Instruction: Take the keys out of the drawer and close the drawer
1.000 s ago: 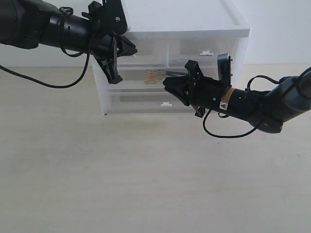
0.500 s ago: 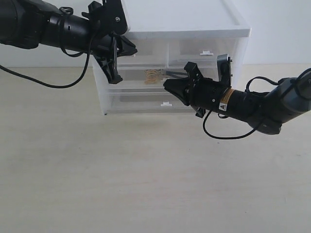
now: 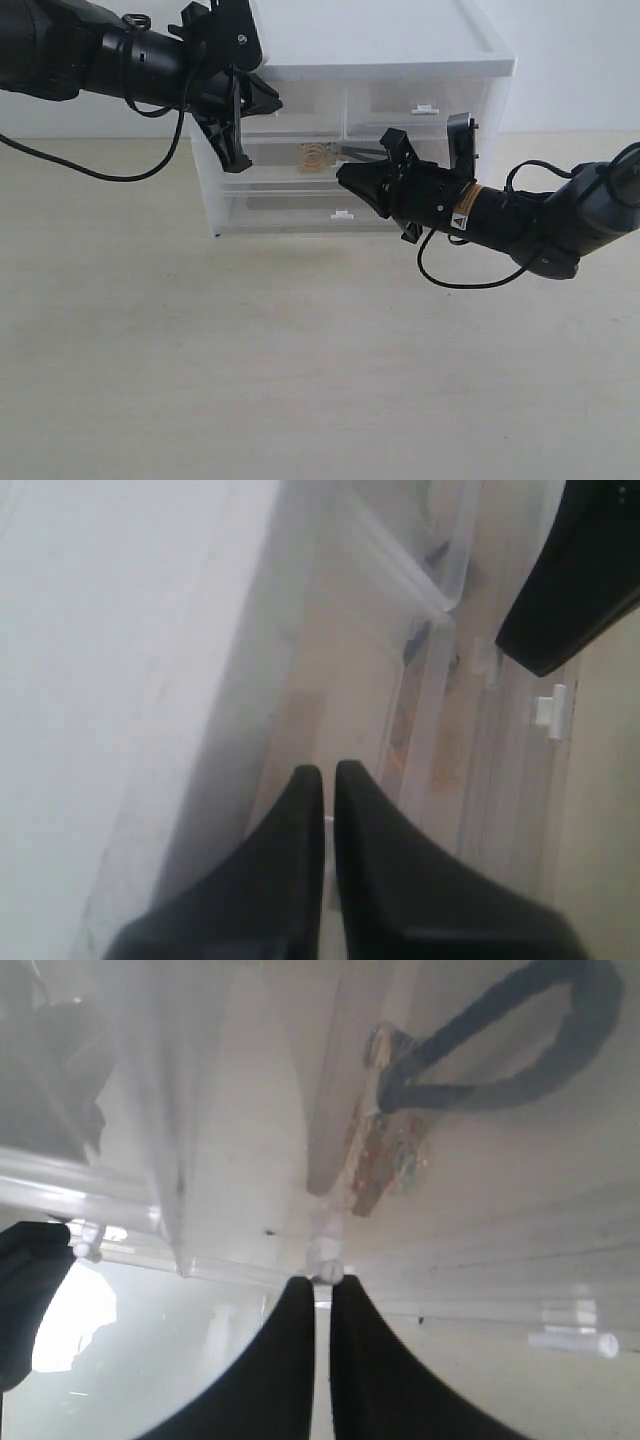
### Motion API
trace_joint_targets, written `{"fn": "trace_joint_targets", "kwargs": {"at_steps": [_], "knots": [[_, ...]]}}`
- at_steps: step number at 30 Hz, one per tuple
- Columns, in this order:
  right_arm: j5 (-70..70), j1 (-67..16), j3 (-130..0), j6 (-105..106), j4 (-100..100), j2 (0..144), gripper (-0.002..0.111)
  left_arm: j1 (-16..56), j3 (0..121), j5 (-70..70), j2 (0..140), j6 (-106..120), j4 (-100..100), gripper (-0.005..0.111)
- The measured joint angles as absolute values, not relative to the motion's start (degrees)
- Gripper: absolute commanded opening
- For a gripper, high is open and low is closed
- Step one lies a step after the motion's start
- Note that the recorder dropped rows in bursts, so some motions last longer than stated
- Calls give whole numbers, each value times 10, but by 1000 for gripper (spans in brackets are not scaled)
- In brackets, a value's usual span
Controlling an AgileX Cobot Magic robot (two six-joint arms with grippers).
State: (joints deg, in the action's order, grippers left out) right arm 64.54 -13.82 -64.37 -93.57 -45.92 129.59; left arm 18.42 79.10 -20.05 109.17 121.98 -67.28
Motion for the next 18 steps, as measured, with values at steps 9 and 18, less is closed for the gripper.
{"fn": "trace_joint_targets", "kwargs": {"at_steps": [9,18], "knots": [[682,-137,-621,-920,-441,1296,0,184,791,-200,1092,1220,-673,4],[693,-137,-621,-925,-440,1294,3,184,791,-200,1092,1220,-673,4]]}}
